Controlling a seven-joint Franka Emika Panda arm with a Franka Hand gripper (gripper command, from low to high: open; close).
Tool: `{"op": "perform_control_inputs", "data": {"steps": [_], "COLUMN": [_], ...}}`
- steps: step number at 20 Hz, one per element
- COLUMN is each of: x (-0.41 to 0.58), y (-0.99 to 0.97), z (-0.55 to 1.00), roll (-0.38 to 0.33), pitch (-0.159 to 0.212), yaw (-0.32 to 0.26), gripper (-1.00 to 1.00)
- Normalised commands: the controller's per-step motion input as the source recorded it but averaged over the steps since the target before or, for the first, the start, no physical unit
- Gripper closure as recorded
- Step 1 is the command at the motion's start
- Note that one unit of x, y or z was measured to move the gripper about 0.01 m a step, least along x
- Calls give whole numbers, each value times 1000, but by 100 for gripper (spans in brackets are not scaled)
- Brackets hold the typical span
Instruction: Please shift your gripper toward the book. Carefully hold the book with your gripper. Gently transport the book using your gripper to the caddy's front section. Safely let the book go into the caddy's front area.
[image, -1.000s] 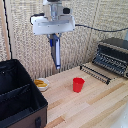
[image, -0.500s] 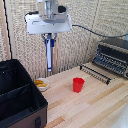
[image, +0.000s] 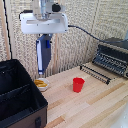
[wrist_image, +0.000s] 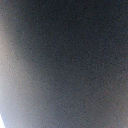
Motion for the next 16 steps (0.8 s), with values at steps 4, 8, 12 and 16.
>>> {"op": "perform_control_inputs", "data": {"steps": [4,8,12,16], "x": [-119,-69,-52,0], "y": [606,685,703,796], "z": [240,152,119,20], "roll": [-34,-37,-38,-27], "pitch": [13,34,39,25], "yaw": [-143,-122,-120,-117], "gripper": [100,100,100,100]}}
